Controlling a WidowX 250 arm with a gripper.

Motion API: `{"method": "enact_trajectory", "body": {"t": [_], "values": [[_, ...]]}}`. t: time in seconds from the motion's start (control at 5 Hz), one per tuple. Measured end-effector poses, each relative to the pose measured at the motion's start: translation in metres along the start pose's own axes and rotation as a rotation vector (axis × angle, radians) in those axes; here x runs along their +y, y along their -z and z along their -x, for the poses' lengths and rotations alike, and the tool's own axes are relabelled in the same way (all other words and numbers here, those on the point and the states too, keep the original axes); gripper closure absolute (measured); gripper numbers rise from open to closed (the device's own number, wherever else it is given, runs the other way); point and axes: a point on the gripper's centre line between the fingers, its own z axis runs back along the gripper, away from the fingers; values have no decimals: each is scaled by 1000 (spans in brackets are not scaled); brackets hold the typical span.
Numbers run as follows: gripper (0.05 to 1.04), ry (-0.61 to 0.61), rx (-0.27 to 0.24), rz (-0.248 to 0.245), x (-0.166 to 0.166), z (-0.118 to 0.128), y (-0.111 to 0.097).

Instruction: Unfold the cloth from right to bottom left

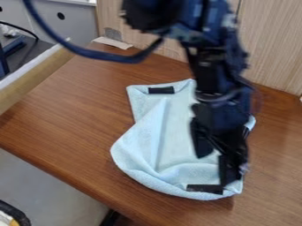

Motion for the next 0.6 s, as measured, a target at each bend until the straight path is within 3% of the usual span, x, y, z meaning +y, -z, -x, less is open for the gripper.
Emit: {"method": "enact_trajectory", "body": {"t": [0.2, 0.6], "values": [[83, -143, -72, 9, 16, 16, -17], [83, -508, -132, -95, 48, 48, -33]]}}
